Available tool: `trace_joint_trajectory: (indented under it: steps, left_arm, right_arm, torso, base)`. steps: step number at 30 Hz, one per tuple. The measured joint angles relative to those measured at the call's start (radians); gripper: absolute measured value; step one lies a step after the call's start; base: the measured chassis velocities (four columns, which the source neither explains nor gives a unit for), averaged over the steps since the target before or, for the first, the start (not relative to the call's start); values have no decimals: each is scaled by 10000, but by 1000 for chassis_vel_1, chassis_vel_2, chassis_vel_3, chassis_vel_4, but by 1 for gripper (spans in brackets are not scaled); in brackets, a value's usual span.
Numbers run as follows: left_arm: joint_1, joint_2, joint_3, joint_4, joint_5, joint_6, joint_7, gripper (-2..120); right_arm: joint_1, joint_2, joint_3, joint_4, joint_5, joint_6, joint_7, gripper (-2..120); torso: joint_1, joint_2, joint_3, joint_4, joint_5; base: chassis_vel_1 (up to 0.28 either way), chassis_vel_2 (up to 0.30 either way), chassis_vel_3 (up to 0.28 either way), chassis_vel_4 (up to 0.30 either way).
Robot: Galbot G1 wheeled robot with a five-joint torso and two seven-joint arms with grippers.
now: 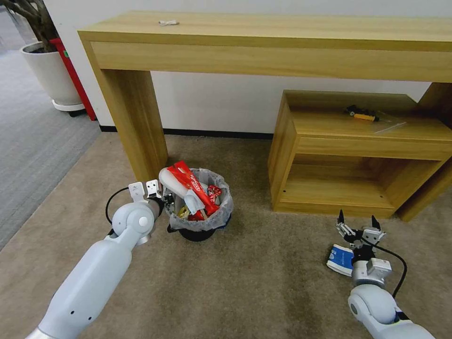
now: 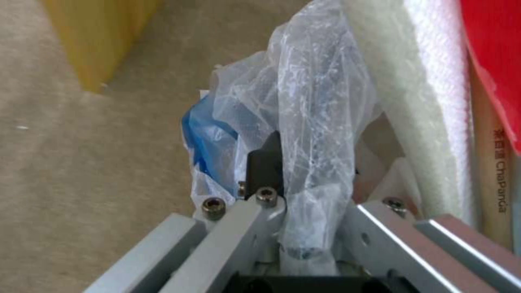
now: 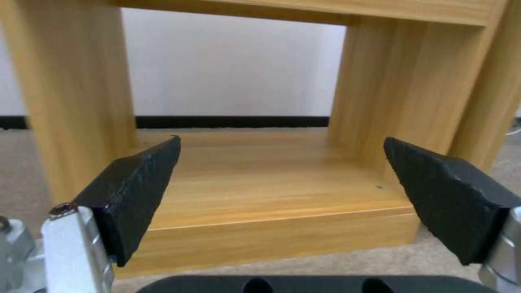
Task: Pick up the trash bin and place the garbage on the floor into it.
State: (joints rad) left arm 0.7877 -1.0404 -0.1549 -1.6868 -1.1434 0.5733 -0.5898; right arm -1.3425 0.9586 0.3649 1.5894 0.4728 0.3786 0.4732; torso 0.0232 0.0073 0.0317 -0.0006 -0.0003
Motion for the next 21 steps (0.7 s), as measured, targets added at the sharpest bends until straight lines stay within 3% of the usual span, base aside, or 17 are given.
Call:
trace_joint_trajectory:
  steps: [13, 21]
  left_arm:
    - [182, -100, 21, -140, 37, 5, -32, 0]
    - [362, -102, 25, -185, 110, 9, -90, 0]
  right_arm:
    - [-86, 74, -114, -145, 138, 294, -149, 97]
    - [-118, -98, -989, -252, 2637, -265, -931, 100]
  torso:
    - [0, 0, 1, -7, 2]
    - [-1, 0, -1, 7, -2]
  base:
    - [-231, -253, 225, 222]
    - [24, 19, -15, -19]
